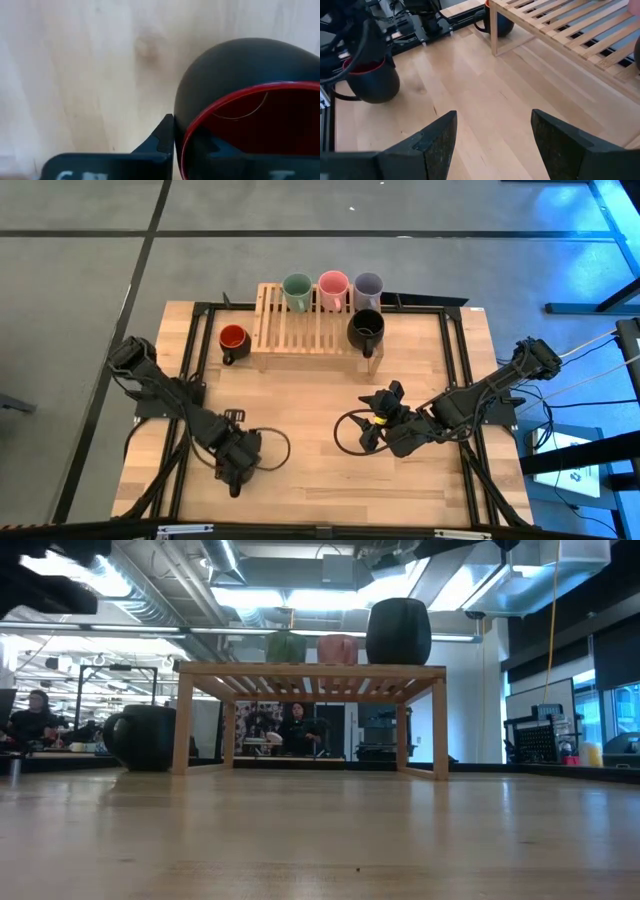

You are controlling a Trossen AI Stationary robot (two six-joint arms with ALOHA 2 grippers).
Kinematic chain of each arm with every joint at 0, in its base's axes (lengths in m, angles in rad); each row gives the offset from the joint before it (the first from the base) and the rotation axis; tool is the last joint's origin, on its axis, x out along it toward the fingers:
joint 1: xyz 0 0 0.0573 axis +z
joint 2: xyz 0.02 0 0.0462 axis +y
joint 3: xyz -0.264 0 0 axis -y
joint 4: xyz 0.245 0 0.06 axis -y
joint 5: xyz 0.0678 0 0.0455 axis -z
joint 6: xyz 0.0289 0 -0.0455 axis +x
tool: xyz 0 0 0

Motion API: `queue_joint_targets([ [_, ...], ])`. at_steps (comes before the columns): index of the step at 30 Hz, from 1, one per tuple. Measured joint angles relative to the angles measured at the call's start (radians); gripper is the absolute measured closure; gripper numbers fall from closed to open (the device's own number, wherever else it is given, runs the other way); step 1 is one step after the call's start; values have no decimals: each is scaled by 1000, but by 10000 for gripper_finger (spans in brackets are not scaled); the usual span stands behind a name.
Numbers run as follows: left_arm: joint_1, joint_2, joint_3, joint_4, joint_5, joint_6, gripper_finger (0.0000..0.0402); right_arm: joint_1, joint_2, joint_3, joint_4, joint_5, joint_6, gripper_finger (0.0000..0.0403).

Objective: Place coffee mugs
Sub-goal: Put the black red mug on the shelf

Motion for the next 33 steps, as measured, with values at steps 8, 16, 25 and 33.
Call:
queue_joint_targets([
  [8,204,-184,2,-8,-92,-123,392,0,0,-1,34,30,-43,158],
  [16,437,-290,3,107,-185,-207,392,-27,18,0,307,77,-382,158],
  [25,566,-293,4,194,-174,-155,392,-107,192,130,378,-22,-592,158],
  [33,601,-296,4,213,-178,-139,392,-157,337,285,253,-106,-594,158],
])
